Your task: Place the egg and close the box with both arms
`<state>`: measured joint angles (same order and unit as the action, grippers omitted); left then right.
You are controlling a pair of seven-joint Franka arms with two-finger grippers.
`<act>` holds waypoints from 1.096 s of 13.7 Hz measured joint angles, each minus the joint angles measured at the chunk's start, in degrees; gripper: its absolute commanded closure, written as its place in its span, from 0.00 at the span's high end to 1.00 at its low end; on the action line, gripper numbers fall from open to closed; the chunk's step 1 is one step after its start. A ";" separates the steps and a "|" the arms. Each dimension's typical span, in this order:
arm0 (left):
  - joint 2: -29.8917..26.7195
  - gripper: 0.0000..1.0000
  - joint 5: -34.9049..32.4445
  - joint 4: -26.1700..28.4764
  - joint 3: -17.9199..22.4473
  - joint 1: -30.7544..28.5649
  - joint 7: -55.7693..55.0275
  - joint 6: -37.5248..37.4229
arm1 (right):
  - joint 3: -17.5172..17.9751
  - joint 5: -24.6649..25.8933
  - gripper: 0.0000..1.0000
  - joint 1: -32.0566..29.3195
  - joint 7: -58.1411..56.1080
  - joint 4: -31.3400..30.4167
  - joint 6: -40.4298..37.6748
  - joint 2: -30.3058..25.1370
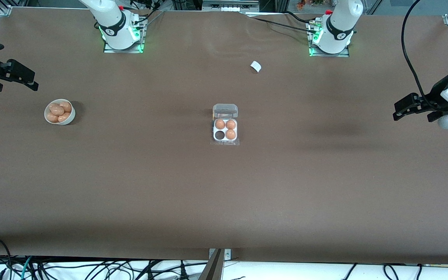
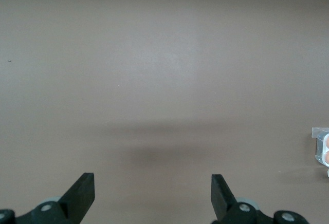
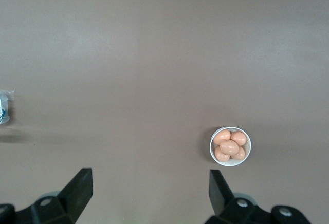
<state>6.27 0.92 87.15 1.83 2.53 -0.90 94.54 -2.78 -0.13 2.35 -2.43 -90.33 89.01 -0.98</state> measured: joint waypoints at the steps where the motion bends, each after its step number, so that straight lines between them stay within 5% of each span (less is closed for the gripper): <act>1: 0.00 1.00 0.00 0.00 0.00 0.00 0.00 0.00 | 0.00 0.00 1.00 0.00 0.00 -0.03 0.00 0.00; 7: 0.00 1.00 0.00 0.00 0.00 0.00 0.00 0.00 | 0.00 0.04 1.00 -0.01 0.00 -0.67 -0.09 1.18; 15: 0.00 1.00 0.00 0.01 0.00 0.00 0.00 0.00 | 0.00 9.28 1.00 -0.05 -0.15 -1.26 -7.05 14.78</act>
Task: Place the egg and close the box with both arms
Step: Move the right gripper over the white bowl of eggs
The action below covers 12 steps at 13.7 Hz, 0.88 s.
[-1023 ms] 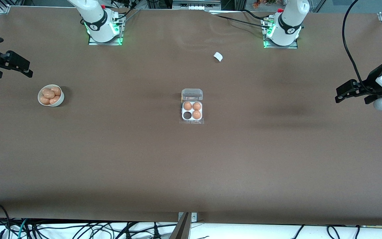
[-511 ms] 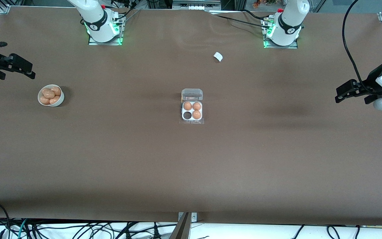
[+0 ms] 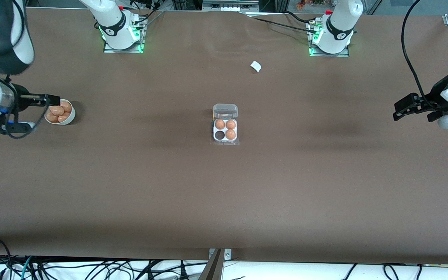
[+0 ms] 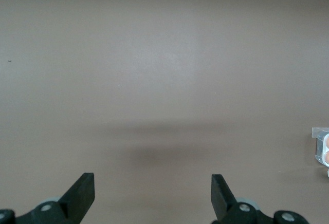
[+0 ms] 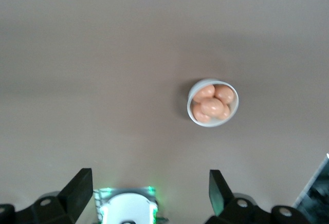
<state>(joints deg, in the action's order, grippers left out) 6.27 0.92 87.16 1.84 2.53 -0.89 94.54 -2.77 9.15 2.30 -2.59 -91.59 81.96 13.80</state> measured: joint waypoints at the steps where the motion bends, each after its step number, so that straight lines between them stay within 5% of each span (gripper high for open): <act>1: 0.00 1.00 0.00 0.00 0.00 0.00 0.00 0.00 | 0.03 1.92 1.00 0.02 -0.05 -0.02 -0.60 1.90; 8: 0.01 1.00 0.00 0.02 0.00 0.00 0.00 0.00 | 0.68 15.12 1.00 1.91 -0.24 -0.11 -1.47 15.61; 12: 0.01 1.00 0.00 0.02 0.00 0.00 0.00 0.00 | 0.60 19.13 1.00 1.99 1.39 -5.65 7.53 17.00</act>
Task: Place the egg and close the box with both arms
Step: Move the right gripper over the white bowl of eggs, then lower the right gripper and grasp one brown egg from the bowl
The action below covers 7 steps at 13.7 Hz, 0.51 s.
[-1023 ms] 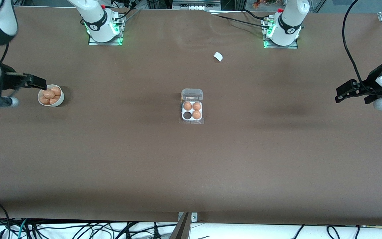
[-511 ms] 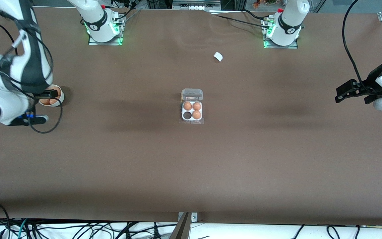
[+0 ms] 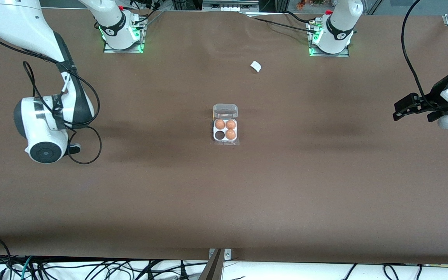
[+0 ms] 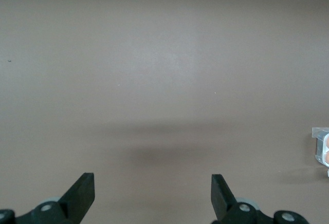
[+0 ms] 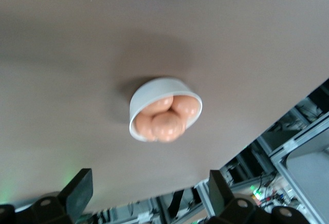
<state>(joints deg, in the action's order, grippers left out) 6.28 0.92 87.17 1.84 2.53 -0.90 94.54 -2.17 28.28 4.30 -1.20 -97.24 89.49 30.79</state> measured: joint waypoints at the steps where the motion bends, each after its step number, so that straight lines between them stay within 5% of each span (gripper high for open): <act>1: 0.00 1.00 0.00 0.00 0.00 0.00 0.00 0.00 | -0.02 1.47 1.00 0.00 2.55 -2.78 2.77 -0.52; 7: 0.30 1.00 0.00 0.01 0.01 0.00 0.00 0.00 | -0.17 10.09 1.00 -0.01 11.34 -18.98 15.39 -6.54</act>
<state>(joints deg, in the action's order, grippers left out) 6.58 0.92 87.18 1.85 2.53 -0.90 94.54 -2.34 38.37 4.29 10.15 -116.22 104.89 24.25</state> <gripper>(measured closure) 0.000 0.000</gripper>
